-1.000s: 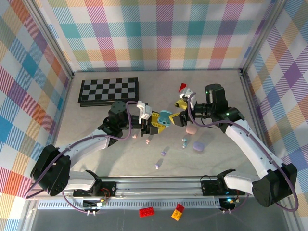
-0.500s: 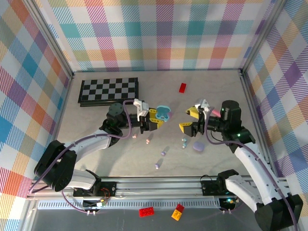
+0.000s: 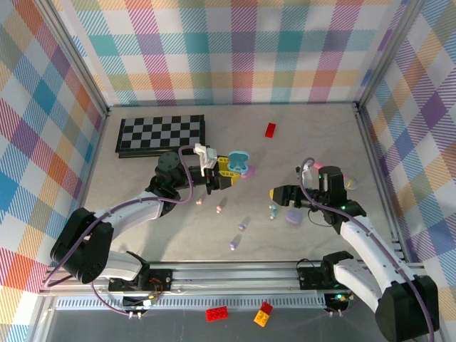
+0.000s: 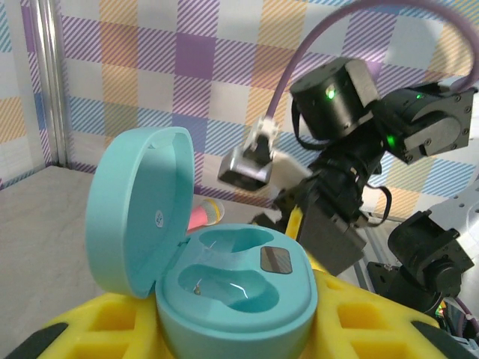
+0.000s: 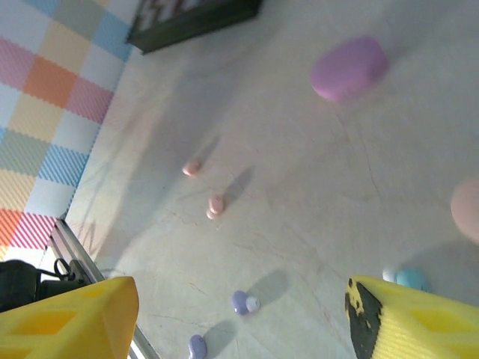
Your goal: Insert wireless bluetooth earbuds into charging case
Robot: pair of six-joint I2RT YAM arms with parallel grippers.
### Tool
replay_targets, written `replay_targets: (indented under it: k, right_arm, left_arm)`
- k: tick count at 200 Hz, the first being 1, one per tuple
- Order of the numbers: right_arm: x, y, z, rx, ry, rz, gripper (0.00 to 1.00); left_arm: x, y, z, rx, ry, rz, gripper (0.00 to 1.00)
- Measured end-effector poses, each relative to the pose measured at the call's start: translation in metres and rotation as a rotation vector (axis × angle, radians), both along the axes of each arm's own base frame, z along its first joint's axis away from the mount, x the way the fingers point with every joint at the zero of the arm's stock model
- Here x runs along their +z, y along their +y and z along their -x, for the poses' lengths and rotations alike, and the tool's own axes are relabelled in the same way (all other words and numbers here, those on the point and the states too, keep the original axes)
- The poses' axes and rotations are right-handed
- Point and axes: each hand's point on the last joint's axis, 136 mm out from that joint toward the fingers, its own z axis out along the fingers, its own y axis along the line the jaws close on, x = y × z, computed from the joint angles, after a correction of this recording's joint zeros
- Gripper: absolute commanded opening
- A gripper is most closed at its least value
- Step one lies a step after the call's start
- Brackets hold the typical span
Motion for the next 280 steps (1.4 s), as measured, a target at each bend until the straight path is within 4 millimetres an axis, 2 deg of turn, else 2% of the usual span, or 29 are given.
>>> replay_targets:
  k: [45, 101, 164, 215, 280]
  right_arm:
    - [-0.054, 0.012, 0.028, -0.042, 0.203, 0.071, 0.71]
    - [-0.098, 0.012, 0.038, -0.076, 0.336, 0.184, 0.73]
    - [-0.110, -0.001, 0.028, -0.147, 0.321, 0.272, 0.72]
    - [-0.115, 0.003, 0.020, -0.142, 0.329, 0.253, 0.55]
    - [-0.113, 0.010, 0.008, -0.136, 0.323, 0.238, 0.56]
  left_arm:
    - [-0.001, 0.000, -0.001, 0.005, 0.001, -0.003, 0.35]
    - [-0.001, 0.002, -0.003, 0.009, 0.003, -0.004, 0.35]
    - [0.002, 0.004, -0.001, 0.012, -0.004, -0.006, 0.35]
    - [0.001, 0.004, 0.000, 0.013, -0.010, -0.014, 0.35]
    - [0.002, 0.006, 0.003, 0.013, -0.009, -0.023, 0.35]
